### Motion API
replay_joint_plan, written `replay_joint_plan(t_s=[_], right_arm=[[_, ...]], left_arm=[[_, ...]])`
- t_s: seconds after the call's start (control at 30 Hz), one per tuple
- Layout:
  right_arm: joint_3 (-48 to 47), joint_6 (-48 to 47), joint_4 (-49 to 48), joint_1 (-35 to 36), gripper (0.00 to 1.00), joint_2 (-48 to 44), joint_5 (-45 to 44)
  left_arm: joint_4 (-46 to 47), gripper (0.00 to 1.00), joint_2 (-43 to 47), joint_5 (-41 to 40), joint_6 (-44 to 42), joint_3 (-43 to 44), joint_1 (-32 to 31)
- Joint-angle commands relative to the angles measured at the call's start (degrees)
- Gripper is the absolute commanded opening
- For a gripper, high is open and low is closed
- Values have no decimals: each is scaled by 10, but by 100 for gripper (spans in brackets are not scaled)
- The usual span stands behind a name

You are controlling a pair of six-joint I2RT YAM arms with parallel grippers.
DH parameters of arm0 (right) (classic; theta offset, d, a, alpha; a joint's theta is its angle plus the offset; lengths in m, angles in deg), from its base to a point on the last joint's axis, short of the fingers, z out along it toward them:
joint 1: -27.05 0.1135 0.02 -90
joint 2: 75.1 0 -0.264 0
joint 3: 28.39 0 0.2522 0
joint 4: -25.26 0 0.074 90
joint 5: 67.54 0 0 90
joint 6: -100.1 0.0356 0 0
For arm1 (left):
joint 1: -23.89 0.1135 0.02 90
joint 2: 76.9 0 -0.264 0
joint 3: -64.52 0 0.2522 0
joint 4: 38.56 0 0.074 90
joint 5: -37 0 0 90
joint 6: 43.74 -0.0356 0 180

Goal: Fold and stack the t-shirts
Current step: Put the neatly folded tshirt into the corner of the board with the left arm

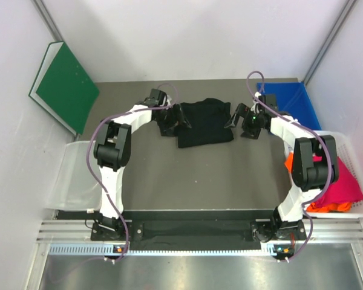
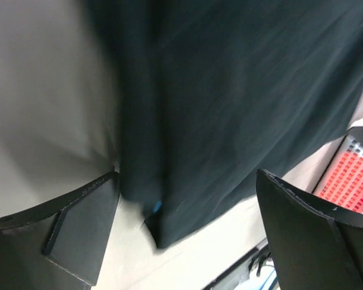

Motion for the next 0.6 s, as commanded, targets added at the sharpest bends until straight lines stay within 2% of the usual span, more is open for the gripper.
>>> replay_joint_plan(t_s=[0.0,0.03,0.07,0.1,0.13,0.17,0.2,0.4,0.57], right_arm=[[-11,-12,0,-13,100,-25,4],[-12,-11,1,-13,100,-12,5],[-15,-11,2,-14,100,-5,7],[-18,-9,3,-14,100,1,7],[-21,-7,2,-14,100,7,8],[-23,-4,1,-13,100,8,10],[-25,0,-1,-14,100,8,13],[-39,-10,15,-14,100,14,24],[-28,-15,16,-14,99,14,30]], left_arm=[[9,99,-67,-25,2,55,-14],[9,98,-80,-25,6,66,-15],[9,86,-84,-25,8,69,-15],[9,79,-90,-23,9,73,-15],[6,63,-97,-22,11,76,-15],[1,13,-99,-22,11,79,-15],[-7,0,-100,-27,11,81,-15],[-48,0,-70,-58,1,72,-7],[-62,0,-37,-75,3,66,23]])
